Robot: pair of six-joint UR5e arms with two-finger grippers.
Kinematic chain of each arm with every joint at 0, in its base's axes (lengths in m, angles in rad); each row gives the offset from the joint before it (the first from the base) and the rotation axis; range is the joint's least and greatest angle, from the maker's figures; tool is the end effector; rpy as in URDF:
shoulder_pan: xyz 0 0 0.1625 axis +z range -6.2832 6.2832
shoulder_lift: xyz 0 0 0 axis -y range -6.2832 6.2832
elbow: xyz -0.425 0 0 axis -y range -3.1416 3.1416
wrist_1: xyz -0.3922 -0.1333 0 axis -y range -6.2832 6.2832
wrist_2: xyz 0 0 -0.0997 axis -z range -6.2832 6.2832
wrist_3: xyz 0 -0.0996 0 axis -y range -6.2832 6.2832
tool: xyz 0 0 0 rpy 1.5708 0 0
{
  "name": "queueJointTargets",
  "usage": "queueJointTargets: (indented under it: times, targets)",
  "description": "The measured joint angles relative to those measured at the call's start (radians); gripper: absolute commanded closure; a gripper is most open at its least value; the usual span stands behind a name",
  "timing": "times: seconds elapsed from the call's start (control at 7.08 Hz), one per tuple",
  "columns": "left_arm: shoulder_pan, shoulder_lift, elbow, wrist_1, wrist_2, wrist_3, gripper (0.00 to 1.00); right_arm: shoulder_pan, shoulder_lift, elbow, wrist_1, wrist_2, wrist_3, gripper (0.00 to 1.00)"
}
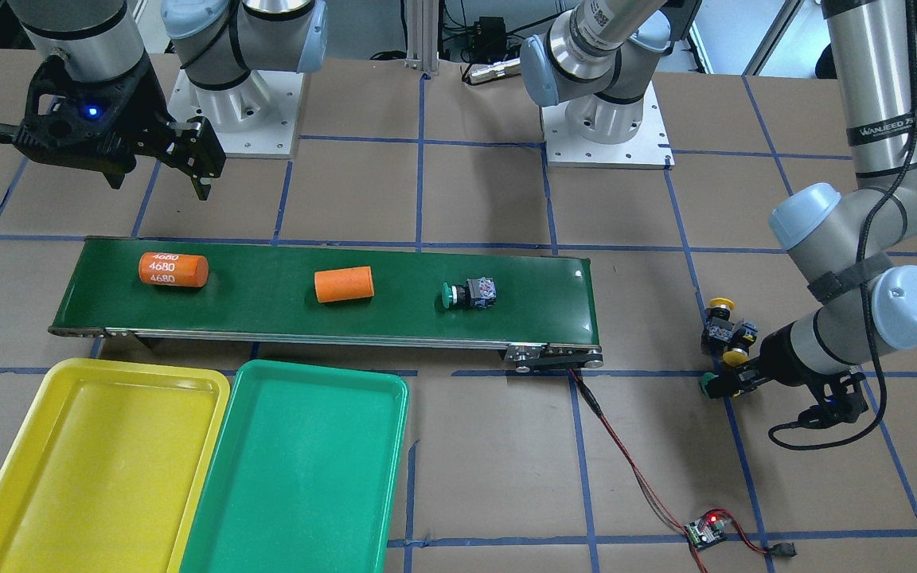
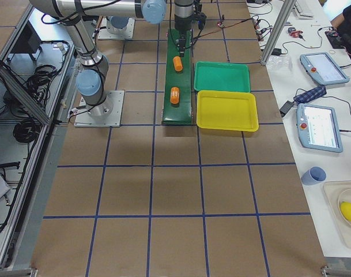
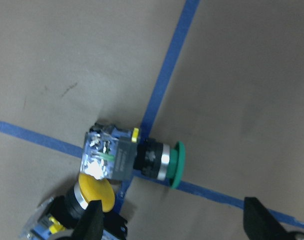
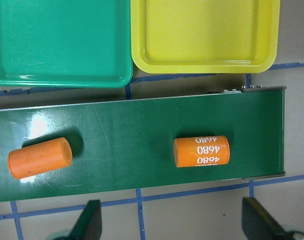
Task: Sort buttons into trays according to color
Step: 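Grasp another green button with left gripper while right gripper lowers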
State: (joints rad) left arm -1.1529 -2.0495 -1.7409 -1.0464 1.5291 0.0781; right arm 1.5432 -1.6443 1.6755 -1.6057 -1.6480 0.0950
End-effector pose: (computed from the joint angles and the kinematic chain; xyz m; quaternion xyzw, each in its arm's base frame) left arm 0.1158 -0.5994 0.1916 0.1700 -0.9833 -0.0551 0.0354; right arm 0.1129 -0.4642 0.4752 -0.0613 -0.9974 0.0032 0.0385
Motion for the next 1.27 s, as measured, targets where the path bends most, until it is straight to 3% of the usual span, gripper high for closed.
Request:
queueJointTargets:
  times: [0.56,1.27]
  targets:
    - [0.010,-0.025,-0.006,0.012,0.044,0.142,0.00,0.000,0.002,0.001,-0.001,0.013,0.145,0.00]
    - [0.007,-0.004,0.000,-0.001,0.052,0.151,0.00,0.003,0.035,0.001,-0.002,0.015,0.269,0.00]
